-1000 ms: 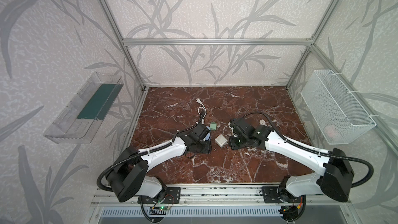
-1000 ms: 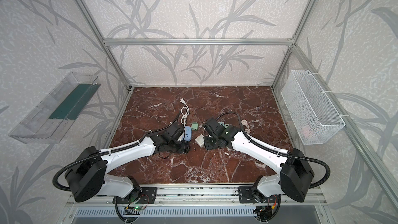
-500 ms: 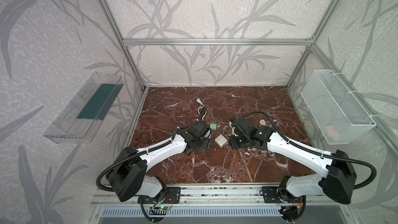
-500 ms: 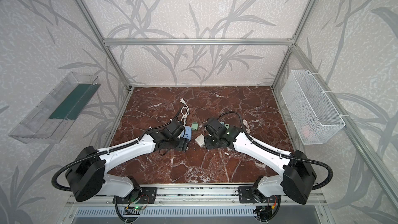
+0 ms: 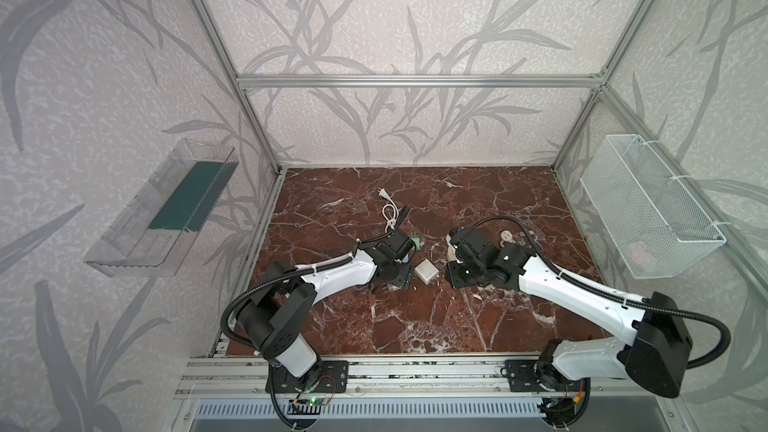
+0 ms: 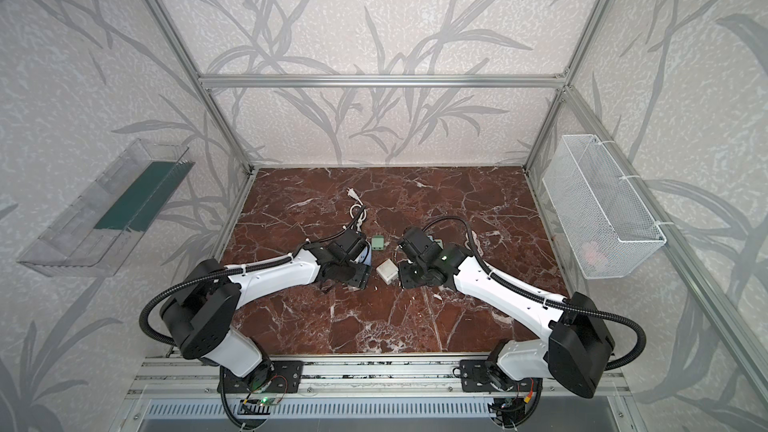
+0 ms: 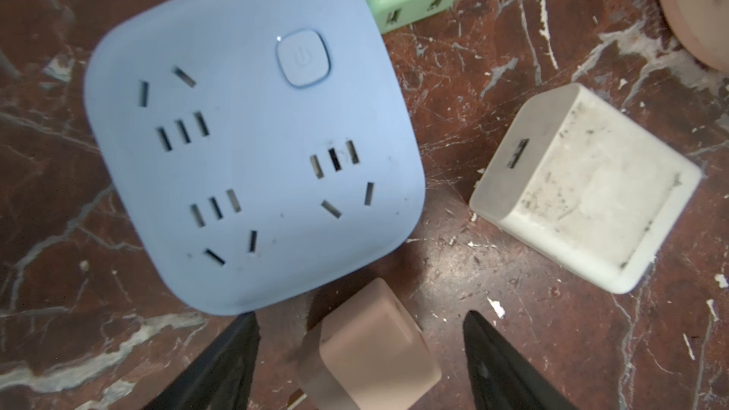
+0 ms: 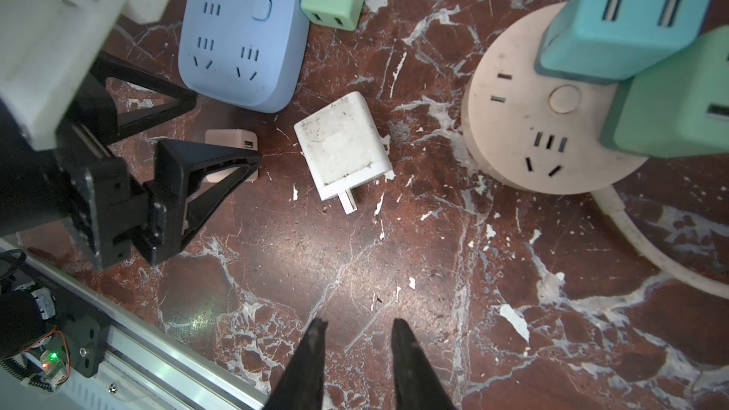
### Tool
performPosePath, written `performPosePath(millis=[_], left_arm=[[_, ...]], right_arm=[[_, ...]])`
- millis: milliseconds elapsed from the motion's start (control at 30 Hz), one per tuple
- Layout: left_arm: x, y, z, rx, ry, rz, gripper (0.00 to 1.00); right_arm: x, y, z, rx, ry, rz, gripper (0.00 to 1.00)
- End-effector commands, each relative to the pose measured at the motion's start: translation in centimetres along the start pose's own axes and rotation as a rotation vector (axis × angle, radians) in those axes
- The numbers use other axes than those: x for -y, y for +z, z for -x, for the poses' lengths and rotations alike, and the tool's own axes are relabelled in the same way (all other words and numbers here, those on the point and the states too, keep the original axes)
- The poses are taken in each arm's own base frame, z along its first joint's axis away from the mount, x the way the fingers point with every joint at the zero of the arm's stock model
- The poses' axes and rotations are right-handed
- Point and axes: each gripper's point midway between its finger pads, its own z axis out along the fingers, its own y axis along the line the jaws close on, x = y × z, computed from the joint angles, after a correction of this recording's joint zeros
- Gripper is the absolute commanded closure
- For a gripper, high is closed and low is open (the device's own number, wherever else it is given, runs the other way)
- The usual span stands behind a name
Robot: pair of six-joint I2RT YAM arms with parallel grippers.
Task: Insert the plug
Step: 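Lower the left gripper over the pink plug and close on it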
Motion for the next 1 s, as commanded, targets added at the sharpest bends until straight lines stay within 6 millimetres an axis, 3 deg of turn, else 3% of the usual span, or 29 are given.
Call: performPosePath(millis=[0, 500, 967], left_arm=[[0.9, 0.2, -0.3, -0.016, 0.002, -0.039, 0.21], [1.8, -1.3, -2.4, -0.039, -0.030, -0.101, 0.22], [0.5, -0.7, -3.1, -0.053, -0.002, -0.003, 0.30]], right_arm=[[0.1, -0.5, 0.0, 0.013, 0.005, 0.009, 0.70], [0.2, -0.5, -0.3, -0.001, 0.002, 0.008, 0.70], [-0.1, -0.3, -0.1, -0.003, 0.007, 0.013, 0.70]])
